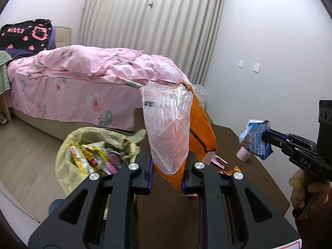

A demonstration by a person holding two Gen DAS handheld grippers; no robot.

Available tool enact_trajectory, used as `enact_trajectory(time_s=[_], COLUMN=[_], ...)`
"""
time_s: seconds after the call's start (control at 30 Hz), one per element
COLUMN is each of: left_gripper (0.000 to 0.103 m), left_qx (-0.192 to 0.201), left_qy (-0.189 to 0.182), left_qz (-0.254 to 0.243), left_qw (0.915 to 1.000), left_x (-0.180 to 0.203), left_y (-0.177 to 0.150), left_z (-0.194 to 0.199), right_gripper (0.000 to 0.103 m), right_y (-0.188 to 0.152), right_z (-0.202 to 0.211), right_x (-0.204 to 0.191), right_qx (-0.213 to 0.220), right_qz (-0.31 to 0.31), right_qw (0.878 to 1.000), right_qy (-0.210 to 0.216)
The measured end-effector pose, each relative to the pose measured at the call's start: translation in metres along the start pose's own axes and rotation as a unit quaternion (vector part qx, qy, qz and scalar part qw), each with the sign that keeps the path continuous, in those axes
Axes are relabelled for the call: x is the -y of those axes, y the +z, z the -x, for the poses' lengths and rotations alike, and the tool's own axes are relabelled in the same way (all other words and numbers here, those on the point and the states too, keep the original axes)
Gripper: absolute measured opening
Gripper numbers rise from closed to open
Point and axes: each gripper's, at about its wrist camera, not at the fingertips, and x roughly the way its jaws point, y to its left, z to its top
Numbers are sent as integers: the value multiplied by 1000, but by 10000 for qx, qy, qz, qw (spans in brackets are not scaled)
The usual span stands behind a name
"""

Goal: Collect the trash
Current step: 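Carry the orange bag and packet over the yellow bag and release both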

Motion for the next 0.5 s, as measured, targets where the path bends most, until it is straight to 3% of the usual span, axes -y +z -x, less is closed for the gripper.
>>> enact_trajectory(time_s=[0.23, 0.5], left_gripper=[17, 17], left_qx=[427, 330], left_qy=[966, 2084], left_qz=[-27, 409], left_qw=[9944, 9766], left_x=[-40, -91], left_y=[14, 5], left_z=[8, -15], right_gripper=[12, 12], right_y=[12, 11], right_z=[-17, -45], right_x=[-22, -30], right_qx=[-33, -220], right_qz=[192, 330], right_qw=[9996, 9988], right_qy=[182, 299])
